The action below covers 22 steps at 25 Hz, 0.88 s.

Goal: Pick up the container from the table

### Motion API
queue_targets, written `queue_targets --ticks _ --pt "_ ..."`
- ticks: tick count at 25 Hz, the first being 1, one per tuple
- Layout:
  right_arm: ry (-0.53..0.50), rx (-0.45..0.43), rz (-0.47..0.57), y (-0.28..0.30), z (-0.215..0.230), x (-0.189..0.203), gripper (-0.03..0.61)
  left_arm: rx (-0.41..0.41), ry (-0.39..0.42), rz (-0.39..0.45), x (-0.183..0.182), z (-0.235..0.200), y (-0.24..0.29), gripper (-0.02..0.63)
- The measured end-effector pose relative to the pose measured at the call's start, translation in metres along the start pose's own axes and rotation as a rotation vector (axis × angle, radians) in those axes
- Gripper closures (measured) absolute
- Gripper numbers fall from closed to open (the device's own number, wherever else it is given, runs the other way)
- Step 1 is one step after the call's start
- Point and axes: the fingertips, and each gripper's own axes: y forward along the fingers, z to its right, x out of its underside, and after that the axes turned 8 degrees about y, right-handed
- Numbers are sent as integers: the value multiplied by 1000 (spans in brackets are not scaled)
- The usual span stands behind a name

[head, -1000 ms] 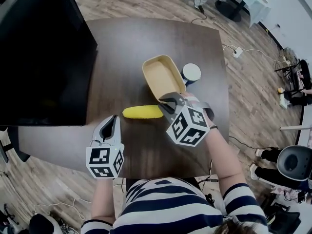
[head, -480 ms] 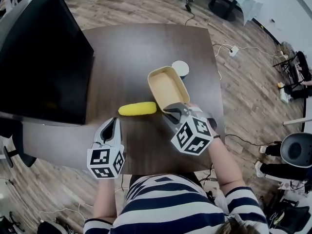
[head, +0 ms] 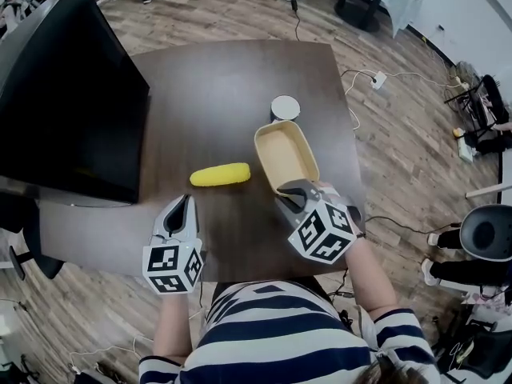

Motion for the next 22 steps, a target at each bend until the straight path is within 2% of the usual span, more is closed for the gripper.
queue_targets --ticks 8,22 --pt "84 14 14 -17 -13 17 551 -12 7 11 1 4 -13 614" --pt "139 8 40 -30 -20 32 554 -26 -3 -11 14 14 -23 614"
